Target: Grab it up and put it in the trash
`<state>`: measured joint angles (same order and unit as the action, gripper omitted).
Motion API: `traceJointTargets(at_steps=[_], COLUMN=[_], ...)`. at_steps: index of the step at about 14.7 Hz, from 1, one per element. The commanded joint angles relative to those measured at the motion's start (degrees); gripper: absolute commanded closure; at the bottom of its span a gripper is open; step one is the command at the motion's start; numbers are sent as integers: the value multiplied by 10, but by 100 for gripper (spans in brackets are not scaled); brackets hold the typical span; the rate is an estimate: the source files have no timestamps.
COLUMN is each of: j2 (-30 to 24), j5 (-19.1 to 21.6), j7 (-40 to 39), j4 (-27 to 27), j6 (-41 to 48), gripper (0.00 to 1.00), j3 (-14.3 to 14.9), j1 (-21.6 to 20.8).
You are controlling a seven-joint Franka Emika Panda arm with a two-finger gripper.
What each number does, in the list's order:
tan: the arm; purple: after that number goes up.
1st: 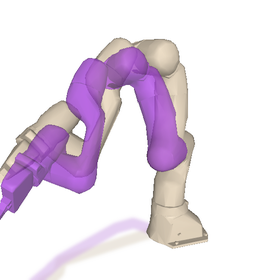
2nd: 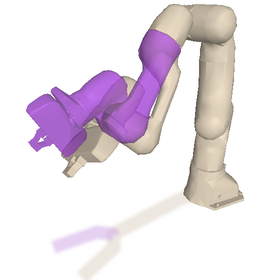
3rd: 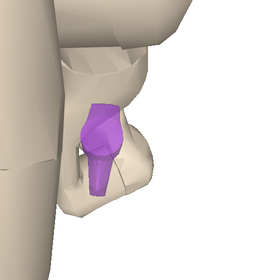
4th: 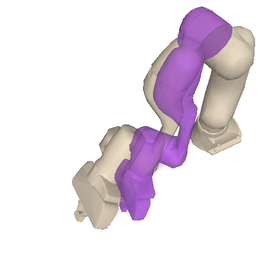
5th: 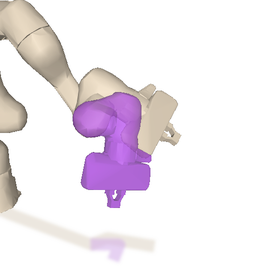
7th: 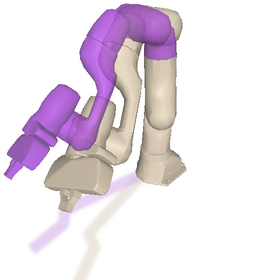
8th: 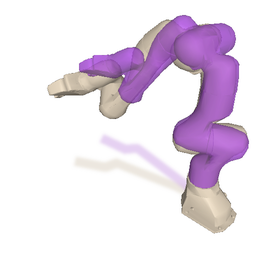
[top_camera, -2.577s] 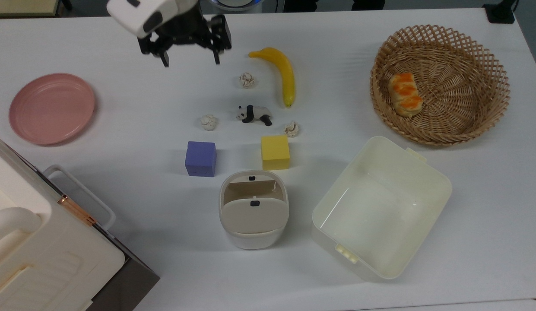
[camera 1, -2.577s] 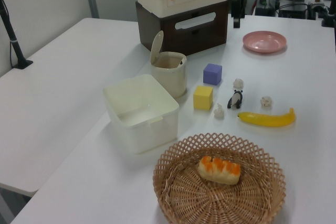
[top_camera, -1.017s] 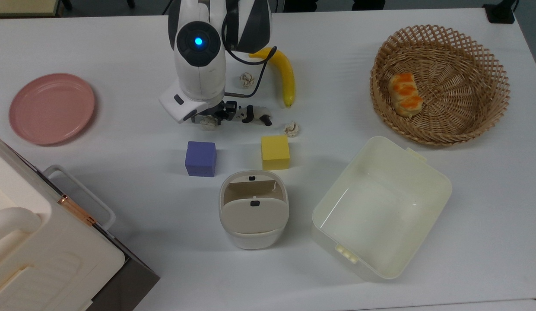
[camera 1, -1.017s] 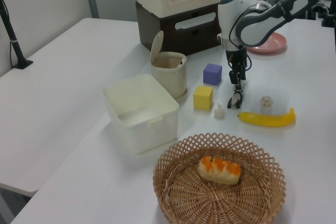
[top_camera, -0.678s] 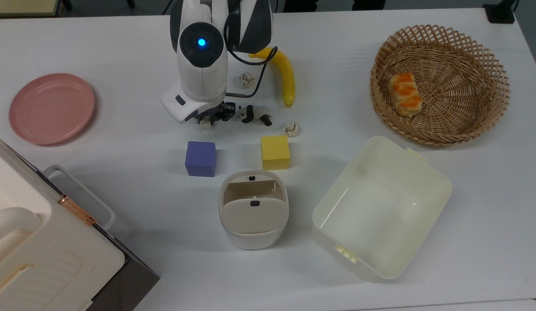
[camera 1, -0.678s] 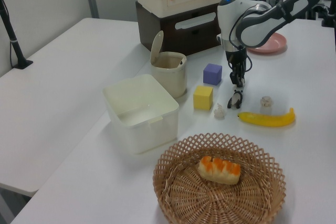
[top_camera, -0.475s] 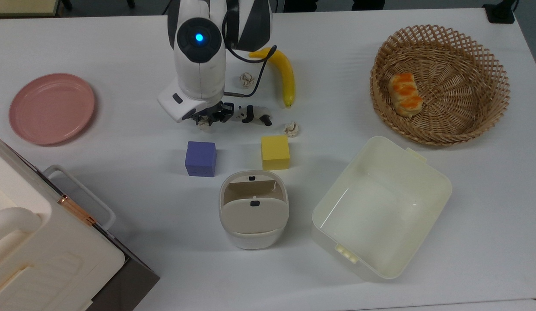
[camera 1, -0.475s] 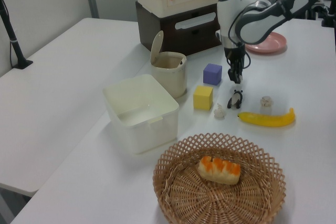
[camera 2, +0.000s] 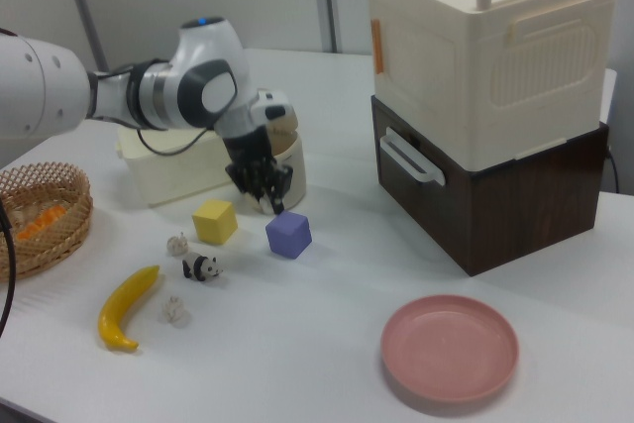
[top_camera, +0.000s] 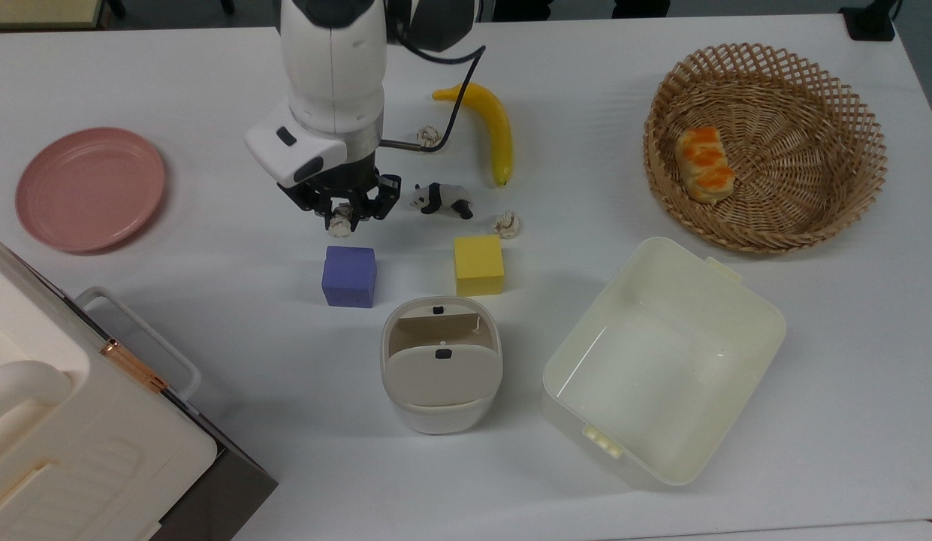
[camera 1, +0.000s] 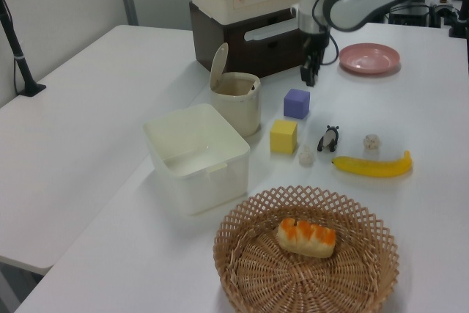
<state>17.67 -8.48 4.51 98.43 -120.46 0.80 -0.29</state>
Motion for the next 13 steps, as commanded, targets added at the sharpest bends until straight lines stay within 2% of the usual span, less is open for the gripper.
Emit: traceJointTargets(at_steps=[1, 6, 10, 13], j2=[9, 13, 39, 55], j5=[-5, -6, -6, -7], j7=[7, 12, 15, 15], j4=[-55, -62, -62, -62], j6=[-23, -143, -224, -297], gripper=[88, 88, 87, 81], j3=[-7, -7, -7, -7], j1=[-10, -30, -40, -54])
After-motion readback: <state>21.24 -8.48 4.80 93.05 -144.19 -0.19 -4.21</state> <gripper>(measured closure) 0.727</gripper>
